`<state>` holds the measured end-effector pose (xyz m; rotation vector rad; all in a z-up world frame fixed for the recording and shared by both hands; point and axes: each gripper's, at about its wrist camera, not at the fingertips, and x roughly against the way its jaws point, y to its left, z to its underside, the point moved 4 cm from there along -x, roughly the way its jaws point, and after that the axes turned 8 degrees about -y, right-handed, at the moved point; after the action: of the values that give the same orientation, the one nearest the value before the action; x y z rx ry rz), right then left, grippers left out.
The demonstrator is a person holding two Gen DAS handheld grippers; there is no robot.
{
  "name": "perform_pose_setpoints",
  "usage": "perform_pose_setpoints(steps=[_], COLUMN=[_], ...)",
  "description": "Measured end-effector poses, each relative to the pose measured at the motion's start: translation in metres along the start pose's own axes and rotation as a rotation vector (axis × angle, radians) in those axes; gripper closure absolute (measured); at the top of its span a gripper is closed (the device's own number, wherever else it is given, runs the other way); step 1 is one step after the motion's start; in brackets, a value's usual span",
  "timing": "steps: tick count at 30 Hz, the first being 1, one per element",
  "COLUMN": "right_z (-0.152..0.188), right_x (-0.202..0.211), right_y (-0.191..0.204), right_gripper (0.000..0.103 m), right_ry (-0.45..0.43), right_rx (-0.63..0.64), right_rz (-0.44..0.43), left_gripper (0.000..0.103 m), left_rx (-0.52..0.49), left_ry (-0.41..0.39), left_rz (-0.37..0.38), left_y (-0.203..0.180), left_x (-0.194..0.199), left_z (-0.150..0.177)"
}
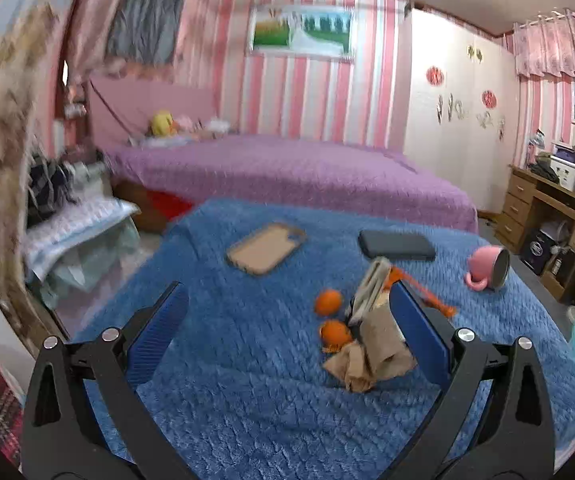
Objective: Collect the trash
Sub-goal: 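Bring both open tools back over the trash pile, then grasp the brown paper tube with the left tool while the right tool grasps the printed snack packet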
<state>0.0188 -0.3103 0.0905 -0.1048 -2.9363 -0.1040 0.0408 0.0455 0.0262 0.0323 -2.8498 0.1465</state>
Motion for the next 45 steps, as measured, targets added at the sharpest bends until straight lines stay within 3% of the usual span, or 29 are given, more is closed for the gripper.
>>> perform_pose_setpoints(steps=[5,8,11,12,13,15,17,20,24,25,26,28,32,39,45], right_z=[-0.026,-0.032,-0.009,0.002,0.017,0.023,0.022,0.015,0.016,0.020,0.023,0.031,0.045,0.081,0.108], right_x=[-0.027,-0.040,-0.042,-0.045,-0.054,-0.060,-0.062,-0.056,-0.055,-0.057,-0.058,-0.062,-0.065,-0.076,-0.091], right_y=[0.032,0.044,0.037,0.034,0.030,0.029,0.031,0.029,0.034,0.037,0.041,0.050,0.068,0.112,0.143], right_gripper=[0.011,0.011,0.011,0.011,0.011,0.011,0.011,0.011,0.011,0.011,0.011,0.011,0.011,0.011,0.011], right_ry=[0.039,0.033,0.009,0.039,0.114,0.135,0.138,0.115,0.125,0.136,0.150,0.183,0.210,0.311,0.365], right_rx=[0.024,0.027,-0.035,-0.048,-0.063,-0.092,-0.065,-0.046,-0.042,-0.029,-0.018,0.008,0.069,0.143,0.284], right_rz=[-0.067,-0.097,-0.085,-0.066,-0.049,-0.090,-0.126,-0.117,-0.153,-0.150,-0.154,-0.171,-0.198,-0.305,-0.247], left_gripper=[0.006,0.006,0.006,0.006,0.006,0.007,0.017,0.026,0.027,0.035,0.053,0.058,0.071,0.075,0.077], left_rx=[-0.014,-0.024,-0.132,-0.162,-0.177,-0.130,-0.069,-0.115,-0.118,-0.125,-0.125,-0.102,-0.063,0.040,0.065], left_ry=[0.029,0.102,0.148,0.155,0.168,0.184,0.194,0.257,0.280,0.282,0.304,0.329,0.295,0.187,0.178], left_rz=[0.062,0.076,0.107,0.103,0.094,0.092,0.116,0.147,0.151,0.151,0.161,0.167,0.178,0.121,0.131], left_y=[-0.018,-0.044,-0.073,-0.078,-0.080,-0.076,-0.071,-0.076,-0.081,-0.082,-0.083,-0.082,-0.076,-0.048,-0.041], left_x=[-0.006,-0.023,-0.036,-0.039,-0.043,-0.049,-0.051,-0.060,-0.063,-0.065,-0.069,-0.073,-0.065,-0.046,-0.045], left_z=[0.010,0.017,0.022,0.024,0.028,0.034,0.041,0.052,0.059,0.060,0.062,0.066,0.056,0.027,0.020])
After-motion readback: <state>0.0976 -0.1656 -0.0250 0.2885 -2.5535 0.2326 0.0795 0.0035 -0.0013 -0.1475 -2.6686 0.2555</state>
